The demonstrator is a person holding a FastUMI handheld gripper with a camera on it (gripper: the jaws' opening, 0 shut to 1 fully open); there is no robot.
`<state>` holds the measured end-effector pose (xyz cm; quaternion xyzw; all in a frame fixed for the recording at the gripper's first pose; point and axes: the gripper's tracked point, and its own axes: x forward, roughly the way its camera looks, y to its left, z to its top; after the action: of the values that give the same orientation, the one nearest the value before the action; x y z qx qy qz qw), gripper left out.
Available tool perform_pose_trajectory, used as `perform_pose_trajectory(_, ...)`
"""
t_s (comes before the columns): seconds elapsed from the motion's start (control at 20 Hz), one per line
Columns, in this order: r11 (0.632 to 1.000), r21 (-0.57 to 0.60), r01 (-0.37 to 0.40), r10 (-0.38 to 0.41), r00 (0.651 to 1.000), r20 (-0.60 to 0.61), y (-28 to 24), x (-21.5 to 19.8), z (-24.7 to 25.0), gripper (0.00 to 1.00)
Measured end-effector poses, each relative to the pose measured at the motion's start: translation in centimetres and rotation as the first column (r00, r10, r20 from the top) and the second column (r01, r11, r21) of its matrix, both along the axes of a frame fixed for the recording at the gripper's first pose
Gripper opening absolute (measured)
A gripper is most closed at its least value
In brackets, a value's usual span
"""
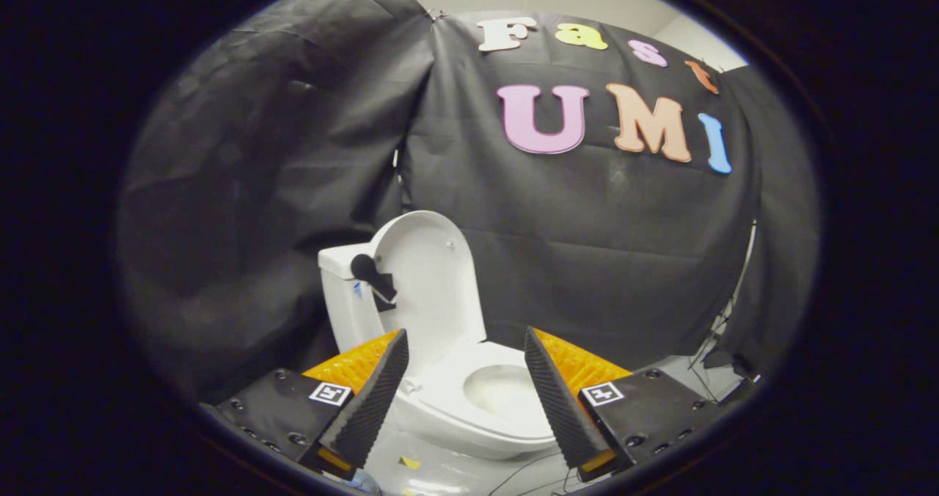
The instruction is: Open the toilet lid.
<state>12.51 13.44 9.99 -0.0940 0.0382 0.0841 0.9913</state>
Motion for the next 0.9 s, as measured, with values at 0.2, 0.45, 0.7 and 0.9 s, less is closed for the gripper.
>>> perform_pose_trajectory(0.2,0.997,0.061,0.046,-0.043,0.998,-0.049,-2.8,-0.3,-2.5,0.98)
perform_pose_trajectory(0.45,0.989,0.11,0.096,-0.092,0.995,-0.039,-5.5,-0.8,-2.6,0.98)
perform_pose_trajectory(0.7,0.982,0.141,0.128,-0.123,0.991,-0.043,-7.3,-1.0,-2.7,0.98)
perform_pose_trajectory(0.9,0.981,0.147,0.13,-0.125,0.991,-0.045,-8.5,-1.1,-2.9,0.97)
